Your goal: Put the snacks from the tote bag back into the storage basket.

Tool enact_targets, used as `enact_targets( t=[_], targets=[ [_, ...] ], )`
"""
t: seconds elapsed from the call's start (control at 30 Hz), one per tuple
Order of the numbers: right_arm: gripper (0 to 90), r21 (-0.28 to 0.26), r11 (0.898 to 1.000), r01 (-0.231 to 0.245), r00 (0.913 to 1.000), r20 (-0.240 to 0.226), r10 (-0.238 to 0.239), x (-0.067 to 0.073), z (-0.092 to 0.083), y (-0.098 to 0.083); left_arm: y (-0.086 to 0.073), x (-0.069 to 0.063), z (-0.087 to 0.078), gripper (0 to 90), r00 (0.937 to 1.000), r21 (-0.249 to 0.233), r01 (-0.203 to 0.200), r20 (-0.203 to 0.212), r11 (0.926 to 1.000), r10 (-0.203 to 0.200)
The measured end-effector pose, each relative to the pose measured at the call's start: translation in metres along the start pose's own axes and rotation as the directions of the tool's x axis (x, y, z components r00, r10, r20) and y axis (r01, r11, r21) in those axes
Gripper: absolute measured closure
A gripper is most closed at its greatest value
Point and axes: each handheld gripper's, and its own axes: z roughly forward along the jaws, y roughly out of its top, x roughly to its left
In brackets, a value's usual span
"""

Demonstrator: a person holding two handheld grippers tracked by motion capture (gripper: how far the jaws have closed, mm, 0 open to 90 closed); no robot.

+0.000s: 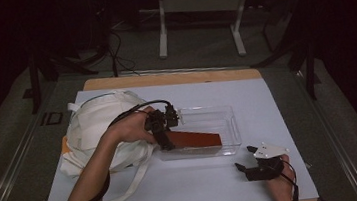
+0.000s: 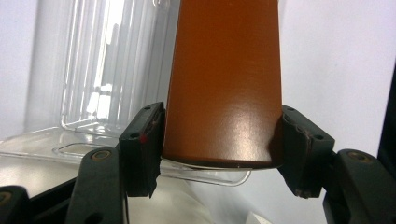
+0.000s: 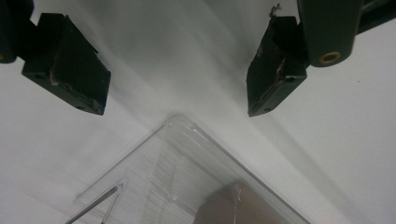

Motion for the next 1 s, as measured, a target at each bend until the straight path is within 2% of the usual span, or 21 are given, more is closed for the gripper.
enact_targets(
  t=[0.13,0.27,0.6,1.0],
  targets=[
    [21.6,-0.001,1.0,-0.001,1.0,0.0,0.001,0.0,0.0,0.0,0.0,0.001,0.003,36.9,0.9999,0.007,0.012,0.011,0.9999,-0.012],
    [21.6,0.0,1.0,-0.001,1.0,-0.002,0.001,0.0,0.0,0.0,-0.001,0.002,0.003,30.3,0.9991,0.006,0.019,0.037,0.9998,-0.02],
    [21.6,0.002,1.0,0.001,1.0,-0.002,-0.001,0.0,0.0,0.0,-0.005,0.002,-0.01,29.0,0.9991,-0.037,0.031,0.031,0.9988,-0.029],
    [21.5,0.0,1.0,-0.003,1.0,-0.001,0.003,0.0,0.0,0.0,-0.015,0.002,-0.017,29.2,0.9988,-0.069,0.04,0.03,0.9969,-0.038]
  ],
)
